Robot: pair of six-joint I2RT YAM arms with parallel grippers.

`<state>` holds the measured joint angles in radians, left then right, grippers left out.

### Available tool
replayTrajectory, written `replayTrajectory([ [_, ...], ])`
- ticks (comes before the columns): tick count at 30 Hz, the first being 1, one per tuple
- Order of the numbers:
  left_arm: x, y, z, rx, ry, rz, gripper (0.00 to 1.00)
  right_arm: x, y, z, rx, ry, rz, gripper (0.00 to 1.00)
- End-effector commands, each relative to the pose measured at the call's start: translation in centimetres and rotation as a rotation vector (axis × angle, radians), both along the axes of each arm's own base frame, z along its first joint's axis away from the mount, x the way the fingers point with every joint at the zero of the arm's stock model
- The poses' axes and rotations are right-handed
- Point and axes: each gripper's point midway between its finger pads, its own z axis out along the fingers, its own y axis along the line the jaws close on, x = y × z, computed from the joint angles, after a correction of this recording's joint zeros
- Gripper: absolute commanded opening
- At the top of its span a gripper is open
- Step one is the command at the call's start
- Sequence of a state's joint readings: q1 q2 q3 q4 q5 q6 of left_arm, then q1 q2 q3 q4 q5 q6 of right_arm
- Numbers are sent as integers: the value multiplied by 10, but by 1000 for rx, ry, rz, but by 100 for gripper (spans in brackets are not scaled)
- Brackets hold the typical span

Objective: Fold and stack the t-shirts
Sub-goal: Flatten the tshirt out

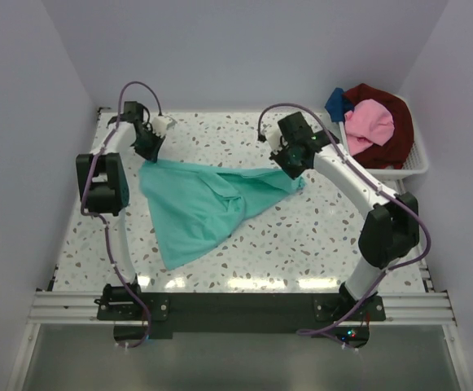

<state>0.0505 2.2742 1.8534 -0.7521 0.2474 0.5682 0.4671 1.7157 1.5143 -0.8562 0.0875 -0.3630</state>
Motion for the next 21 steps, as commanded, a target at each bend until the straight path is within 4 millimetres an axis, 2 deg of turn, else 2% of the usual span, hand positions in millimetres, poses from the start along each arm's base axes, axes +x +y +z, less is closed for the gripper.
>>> replayTrajectory([
  [1, 26, 7, 59, -8, -132, -22, 11, 33, -11, 44, 16, -132, -34, 0],
  [2, 27, 5, 68, -16, -144, -28, 10, 41, -11, 56, 25, -161, -41, 0],
  [4, 26, -1, 84, -39, -154, -51, 6, 48, -19, 66, 24, -187, -57, 0],
  [6, 22, -7, 87, -40, -142, -66, 3, 54, -25, 79, 27, -215, -72, 0],
  [9, 9, -11, 86, -36, -119, -80, 0, 55, -38, 91, 28, -241, -92, 0],
  [12, -6, -16, 98, -57, -146, -89, 0, 51, -47, 98, 26, -247, -99, 0],
  [13, -14, -20, 107, -68, -179, -102, 0, 46, -51, 104, 25, -259, -98, 0],
  [16, -32, -27, 127, -85, -224, -129, 0, 35, -62, 99, 4, -245, -98, 0],
  [21, -67, -39, 144, -131, -182, -174, 0, 23, -77, 98, -10, -248, -111, 0],
])
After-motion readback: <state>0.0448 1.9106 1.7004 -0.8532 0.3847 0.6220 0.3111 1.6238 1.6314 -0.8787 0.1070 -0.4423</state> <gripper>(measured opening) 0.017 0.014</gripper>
